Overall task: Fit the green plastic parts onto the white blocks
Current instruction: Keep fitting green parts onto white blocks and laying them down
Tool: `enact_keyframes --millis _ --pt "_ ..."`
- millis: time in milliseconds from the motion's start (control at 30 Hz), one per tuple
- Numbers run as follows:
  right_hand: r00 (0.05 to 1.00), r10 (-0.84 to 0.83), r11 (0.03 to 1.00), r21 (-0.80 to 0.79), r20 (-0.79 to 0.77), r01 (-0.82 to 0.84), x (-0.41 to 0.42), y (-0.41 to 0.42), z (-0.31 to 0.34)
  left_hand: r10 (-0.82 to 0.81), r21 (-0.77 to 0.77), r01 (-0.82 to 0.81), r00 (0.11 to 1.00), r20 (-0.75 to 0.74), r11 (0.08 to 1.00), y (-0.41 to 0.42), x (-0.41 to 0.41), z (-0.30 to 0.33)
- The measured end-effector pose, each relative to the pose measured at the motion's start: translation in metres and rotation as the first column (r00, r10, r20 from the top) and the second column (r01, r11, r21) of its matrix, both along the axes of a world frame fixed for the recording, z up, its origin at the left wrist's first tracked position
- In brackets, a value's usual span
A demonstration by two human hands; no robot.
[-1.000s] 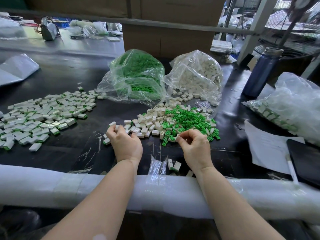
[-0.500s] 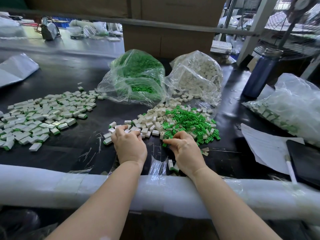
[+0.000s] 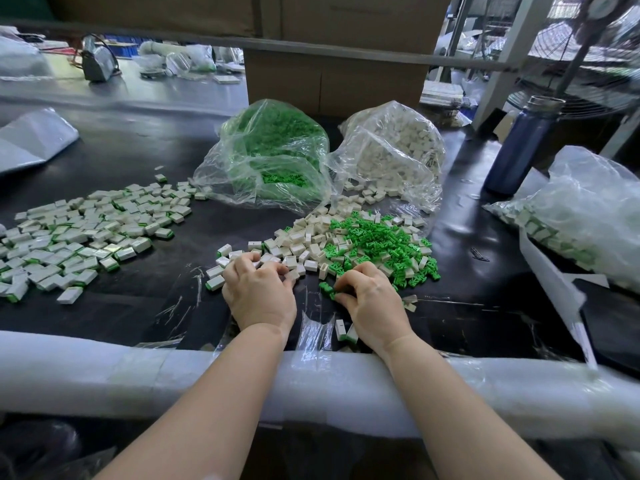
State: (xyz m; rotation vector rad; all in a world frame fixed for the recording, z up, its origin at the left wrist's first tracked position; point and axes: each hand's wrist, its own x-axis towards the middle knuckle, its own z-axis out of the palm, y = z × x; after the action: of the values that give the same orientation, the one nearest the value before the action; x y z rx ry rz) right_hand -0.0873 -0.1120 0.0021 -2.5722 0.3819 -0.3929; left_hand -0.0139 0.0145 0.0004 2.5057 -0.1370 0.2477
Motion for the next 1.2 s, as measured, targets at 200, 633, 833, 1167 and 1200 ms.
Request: enact_keyframes --millis 200,633,833,1167,1200 --pt "0.999 -0.003 0.998 0.067 0.044 0.000 -0.0033 0.0006 0.0031 -0.077 0.059 0.073 0.994 0.075 0.996 -0.0018 -0.0031 0.0006" --pt "0.975 -0.096 0.965 0.261 0.200 0.041 -0.0057 -0.0021 0.0063 -0.394 -0.289 0.401 0.915 0.084 0.869 -0.0041 -0.0055 0.0056" --pt "0.958 -0.099 0.946 0.325 0.270 0.006 -0.0044 -0.0030 0.0039 -0.558 -0.395 0.490 0.826 -0.074 0.777 -0.0030 -0.0046 0.0057" --pt "0.947 -0.073 0.884 0.461 0.313 -0.084 -0.0046 -0.0037 0.0049 -0.611 -0.512 0.497 0.788 -0.072 0.701 -0.0022 -0.0045 0.0041" --pt "0.949 -0.076 0.883 0.462 0.307 -0.079 -0.0049 -0.0040 0.0049 -0.615 -0.530 0.499 0.787 -0.055 0.685 -0.0021 -0.0045 0.0043"
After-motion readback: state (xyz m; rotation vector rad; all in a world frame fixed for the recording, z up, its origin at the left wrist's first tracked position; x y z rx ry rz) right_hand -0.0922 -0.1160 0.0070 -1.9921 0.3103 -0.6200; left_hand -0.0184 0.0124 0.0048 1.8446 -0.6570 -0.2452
